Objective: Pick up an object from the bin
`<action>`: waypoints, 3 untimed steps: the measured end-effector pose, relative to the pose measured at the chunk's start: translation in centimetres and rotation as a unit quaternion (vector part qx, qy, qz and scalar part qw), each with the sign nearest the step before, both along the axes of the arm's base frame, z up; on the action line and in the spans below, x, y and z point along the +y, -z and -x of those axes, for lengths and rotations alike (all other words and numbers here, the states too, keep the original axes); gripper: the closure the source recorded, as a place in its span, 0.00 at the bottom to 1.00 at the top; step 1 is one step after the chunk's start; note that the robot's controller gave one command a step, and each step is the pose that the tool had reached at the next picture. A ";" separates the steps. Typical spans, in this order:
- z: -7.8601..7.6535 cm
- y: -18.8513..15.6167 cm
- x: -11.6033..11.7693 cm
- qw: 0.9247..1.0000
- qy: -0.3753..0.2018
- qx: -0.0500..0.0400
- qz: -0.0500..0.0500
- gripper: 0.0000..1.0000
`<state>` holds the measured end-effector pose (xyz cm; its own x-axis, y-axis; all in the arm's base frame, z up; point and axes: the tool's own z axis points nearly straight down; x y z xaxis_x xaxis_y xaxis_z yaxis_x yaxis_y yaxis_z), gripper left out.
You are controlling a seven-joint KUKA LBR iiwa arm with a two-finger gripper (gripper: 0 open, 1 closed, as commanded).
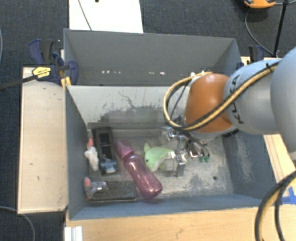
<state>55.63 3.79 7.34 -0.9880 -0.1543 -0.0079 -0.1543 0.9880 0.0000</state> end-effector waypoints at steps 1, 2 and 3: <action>-0.5 0.3 1.5 0.999 0.040 -0.002 0.000 1.00; -0.5 0.3 1.5 0.999 0.040 -0.002 0.000 1.00; -0.3 -0.2 1.5 0.999 0.040 0.000 0.000 1.00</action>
Offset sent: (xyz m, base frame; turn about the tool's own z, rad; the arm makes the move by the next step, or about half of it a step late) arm 0.0000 0.0000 0.0000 0.0000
